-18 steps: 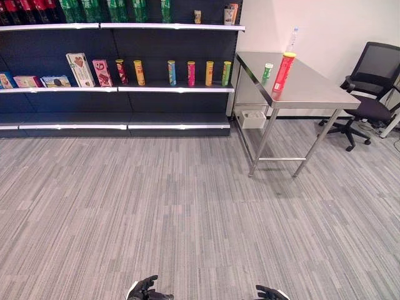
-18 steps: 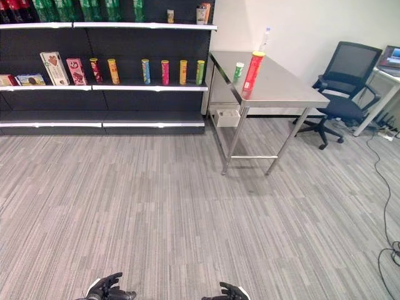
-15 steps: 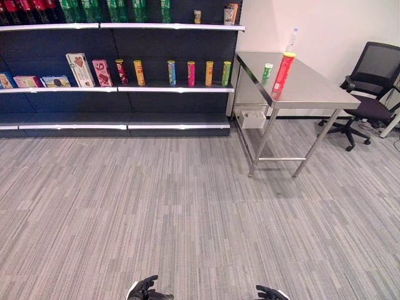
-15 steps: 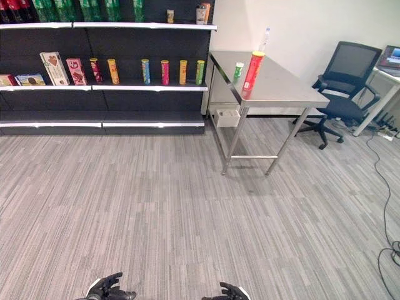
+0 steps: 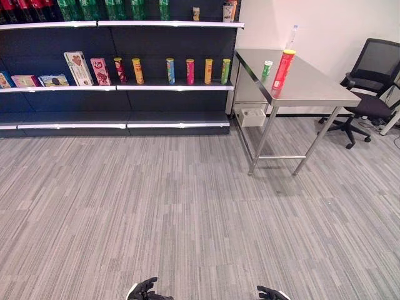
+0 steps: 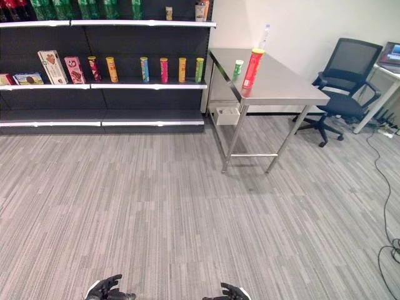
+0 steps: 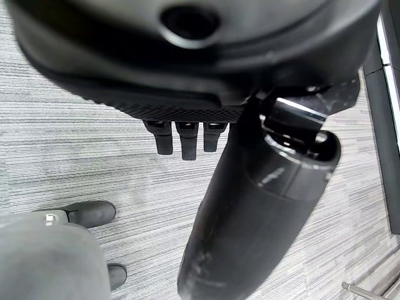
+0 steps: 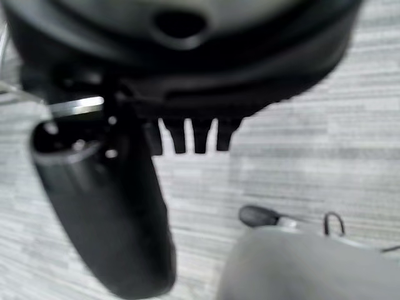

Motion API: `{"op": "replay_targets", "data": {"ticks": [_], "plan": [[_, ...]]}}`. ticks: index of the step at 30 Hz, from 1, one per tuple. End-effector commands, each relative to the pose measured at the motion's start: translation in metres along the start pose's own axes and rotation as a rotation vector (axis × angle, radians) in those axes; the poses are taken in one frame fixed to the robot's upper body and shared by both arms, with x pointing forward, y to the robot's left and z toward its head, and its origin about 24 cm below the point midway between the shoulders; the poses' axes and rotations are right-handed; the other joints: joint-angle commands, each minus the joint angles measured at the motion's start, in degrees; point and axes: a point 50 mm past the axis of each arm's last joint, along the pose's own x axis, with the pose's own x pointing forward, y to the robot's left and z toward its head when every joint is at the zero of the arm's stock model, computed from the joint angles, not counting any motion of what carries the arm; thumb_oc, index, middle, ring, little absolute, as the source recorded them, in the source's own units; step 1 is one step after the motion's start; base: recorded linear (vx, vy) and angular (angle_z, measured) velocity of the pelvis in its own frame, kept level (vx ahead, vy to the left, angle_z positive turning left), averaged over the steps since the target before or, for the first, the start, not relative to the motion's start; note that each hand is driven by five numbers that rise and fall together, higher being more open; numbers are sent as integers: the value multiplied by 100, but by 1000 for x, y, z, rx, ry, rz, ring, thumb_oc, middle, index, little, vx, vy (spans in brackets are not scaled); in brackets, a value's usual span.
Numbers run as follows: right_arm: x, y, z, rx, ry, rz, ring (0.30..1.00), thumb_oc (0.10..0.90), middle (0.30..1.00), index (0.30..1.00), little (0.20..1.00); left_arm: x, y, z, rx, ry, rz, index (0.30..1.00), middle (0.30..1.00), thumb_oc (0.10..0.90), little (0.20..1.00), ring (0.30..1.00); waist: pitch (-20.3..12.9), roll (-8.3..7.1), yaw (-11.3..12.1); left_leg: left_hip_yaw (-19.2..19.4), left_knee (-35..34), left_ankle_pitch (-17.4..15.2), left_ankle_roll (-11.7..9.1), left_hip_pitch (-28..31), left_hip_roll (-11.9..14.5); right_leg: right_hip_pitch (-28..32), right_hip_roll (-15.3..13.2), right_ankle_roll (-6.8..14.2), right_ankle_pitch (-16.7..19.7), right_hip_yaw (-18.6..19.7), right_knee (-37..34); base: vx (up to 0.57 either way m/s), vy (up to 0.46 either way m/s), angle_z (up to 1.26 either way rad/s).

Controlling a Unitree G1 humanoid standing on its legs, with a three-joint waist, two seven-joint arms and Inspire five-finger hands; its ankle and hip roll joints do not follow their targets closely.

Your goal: Put the goods on the table back onto the shelves and tidy them up.

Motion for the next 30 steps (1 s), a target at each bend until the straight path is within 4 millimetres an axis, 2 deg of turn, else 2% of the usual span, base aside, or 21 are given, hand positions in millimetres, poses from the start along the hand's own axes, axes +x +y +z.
{"op": "replay_targets", "data": {"ticks": [1,14,23,24,25,26,27,28,29,30], "plan": [[5,-9,31,14,-106,-29,900,800,900,900,900,5,0,23,5,-83,-3,900,900,800,900,900,-95,-184,-41,-754,-247,-124,-355,-42,218,64,-229,748,-198,640,27,0,0,0],[4,-10,23,41,-75,-30,900,800,900,900,900,5,1,20,-9,-72,5,900,900,800,900,900,-65,-194,-29,-807,-247,-118,-345,-76,212,48,-215,738,-210,638,27,0,0,0],[5,-8,29,61,-99,-20,900,800,900,900,900,6,4,27,-10,-94,9,900,900,800,900,900,46,-201,-39,-826,-247,-101,-372,-116,282,-12,-170,690,-224,662,27,6,-37,0],[5,-8,32,59,-106,-18,900,800,900,900,900,6,4,32,-15,-105,9,900,900,800,900,900,116,-228,-34,-828,-52,-141,-401,-236,290,-24,-167,665,-221,680,28,-53,-82,4],[5,-9,35,59,-116,-18,900,800,900,900,900,7,3,38,-22,-127,6,900,900,800,900,900,252,-271,-28,-808,493,-283,-483,-540,249,-68,-163,622,-263,690,103,-54,-81,11],[5,-9,35,59,-116,-18,900,800,900,900,900,7,3,38,-22,-127,6,900,900,800,900,900,248,-271,-30,-810,511,-291,-482,-553,247,-73,-163,622,-263,688,104,-25,-115,27],[5,-9,39,57,-135,-15,900,800,900,900,900,7,2,41,-32,-139,-2,900,900,800,900,900,361,-291,1,-798,1095,-365,-536,-793,228,-64,-126,546,-318,715,213,-4,-95,26],[5,-10,42,55,-147,-18,900,800,900,900,900,8,2,45,-37,-153,-3,900,900,800,900,900,477,-302,35,-859,1521,-246,-541,-1025,159,-69,-114,516,-322,733,286,-4,-95,21],[5,-10,42,55,-147,-18,900,800,900,900,900,8,2,45,-37,-153,-3,900,900,800,900,900,472,-299,30,-865,1547,-257,-541,-1046,158,-77,-112,517,-322,728,288,-42,-48,10],[5,-12,45,57,-160,-21,900,800,900,900,900,8,1,47,-42,-162,-6,900,900,800,900,900,547,-302,54,-966,1948,-114,-529,-1298,89,-94,-101,495,-324,735,341,-21,-46,1]]}}
